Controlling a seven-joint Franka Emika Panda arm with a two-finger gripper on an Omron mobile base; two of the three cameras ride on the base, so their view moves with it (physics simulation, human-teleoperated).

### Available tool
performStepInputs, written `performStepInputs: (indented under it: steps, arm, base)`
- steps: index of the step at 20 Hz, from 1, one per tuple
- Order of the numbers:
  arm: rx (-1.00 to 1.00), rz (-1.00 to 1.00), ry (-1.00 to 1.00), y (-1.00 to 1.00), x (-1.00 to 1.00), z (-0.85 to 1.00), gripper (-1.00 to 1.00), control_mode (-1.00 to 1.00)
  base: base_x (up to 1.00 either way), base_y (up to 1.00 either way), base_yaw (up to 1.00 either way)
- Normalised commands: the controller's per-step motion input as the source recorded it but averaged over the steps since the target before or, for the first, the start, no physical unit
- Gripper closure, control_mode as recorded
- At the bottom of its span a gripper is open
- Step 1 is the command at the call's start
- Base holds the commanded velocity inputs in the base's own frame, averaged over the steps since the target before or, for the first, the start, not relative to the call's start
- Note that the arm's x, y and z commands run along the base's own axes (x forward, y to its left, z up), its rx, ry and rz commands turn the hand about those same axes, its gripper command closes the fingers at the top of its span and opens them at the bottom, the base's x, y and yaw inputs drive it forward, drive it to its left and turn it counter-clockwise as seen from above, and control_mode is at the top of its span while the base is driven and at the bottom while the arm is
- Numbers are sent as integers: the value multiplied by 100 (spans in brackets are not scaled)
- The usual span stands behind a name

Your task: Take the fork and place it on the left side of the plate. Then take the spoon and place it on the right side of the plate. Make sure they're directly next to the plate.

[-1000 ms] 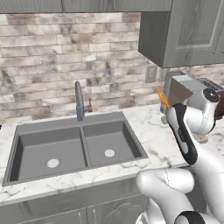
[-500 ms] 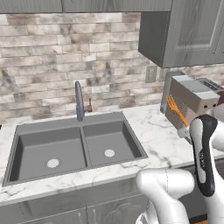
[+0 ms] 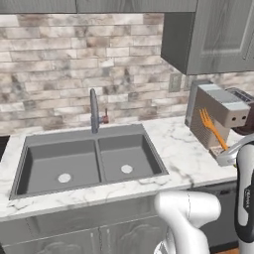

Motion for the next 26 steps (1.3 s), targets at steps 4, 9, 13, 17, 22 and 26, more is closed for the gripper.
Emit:
performStepInputs:
  steps: [4, 9, 13, 17, 22, 26]
  arm:
    - [0, 0, 0, 0, 0, 0, 100, 100]
    - [0, 0, 0, 0, 0, 0, 100, 100]
    - [0, 0, 0, 0, 0, 0, 100, 100]
    - [0, 0, 0, 0, 0, 0, 100, 100]
    - [0, 0, 0, 0, 0, 0, 100, 100]
    - [0, 0, 0, 0, 0, 0, 100, 100]
  base:
    - [-24, -33, 22]
    - [-33, -46, 25]
    - [-61, -42, 22]
    - [-93, -10, 23]
    - [-100, -6, 24]
    - [-100, -21, 23]
